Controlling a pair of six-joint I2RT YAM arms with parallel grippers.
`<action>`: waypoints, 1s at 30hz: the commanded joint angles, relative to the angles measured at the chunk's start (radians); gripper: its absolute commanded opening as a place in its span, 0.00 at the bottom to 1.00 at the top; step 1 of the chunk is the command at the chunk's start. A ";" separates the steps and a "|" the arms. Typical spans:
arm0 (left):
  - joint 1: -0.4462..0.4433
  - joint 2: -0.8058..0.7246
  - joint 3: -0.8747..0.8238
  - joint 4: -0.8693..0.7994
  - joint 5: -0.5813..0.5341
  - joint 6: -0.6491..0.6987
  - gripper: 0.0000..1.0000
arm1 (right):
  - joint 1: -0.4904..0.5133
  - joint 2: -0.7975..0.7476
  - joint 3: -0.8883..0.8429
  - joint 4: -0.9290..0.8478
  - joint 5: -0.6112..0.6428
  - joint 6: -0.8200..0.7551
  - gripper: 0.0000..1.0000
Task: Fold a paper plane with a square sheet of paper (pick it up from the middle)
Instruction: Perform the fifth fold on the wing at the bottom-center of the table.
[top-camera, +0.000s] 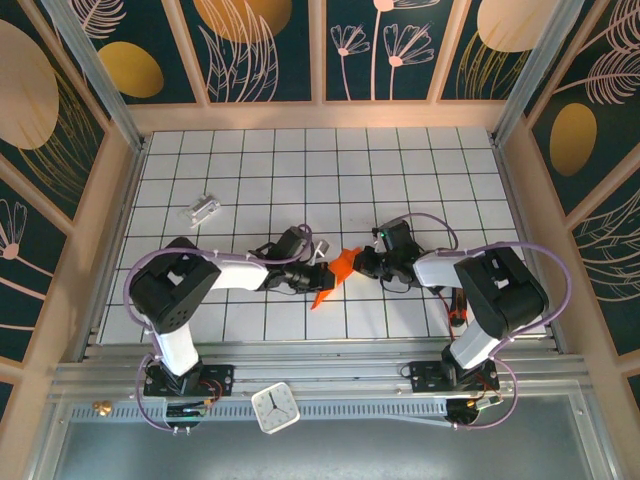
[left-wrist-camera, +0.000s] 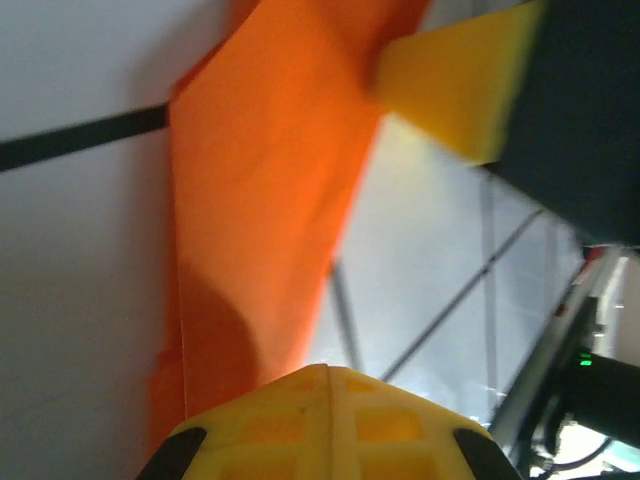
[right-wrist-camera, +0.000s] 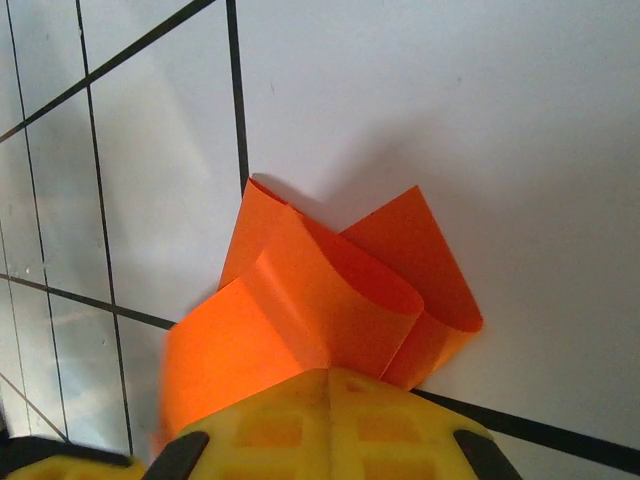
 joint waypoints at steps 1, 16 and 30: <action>0.014 0.029 0.010 -0.098 -0.040 0.069 0.00 | 0.016 0.050 -0.008 -0.119 0.018 -0.012 0.06; 0.018 0.034 -0.132 -0.107 -0.030 0.101 0.00 | -0.143 0.093 0.031 -0.123 -0.065 -0.082 0.07; 0.017 0.036 -0.140 -0.102 -0.025 0.104 0.00 | -0.259 0.136 0.111 -0.133 -0.093 -0.111 0.07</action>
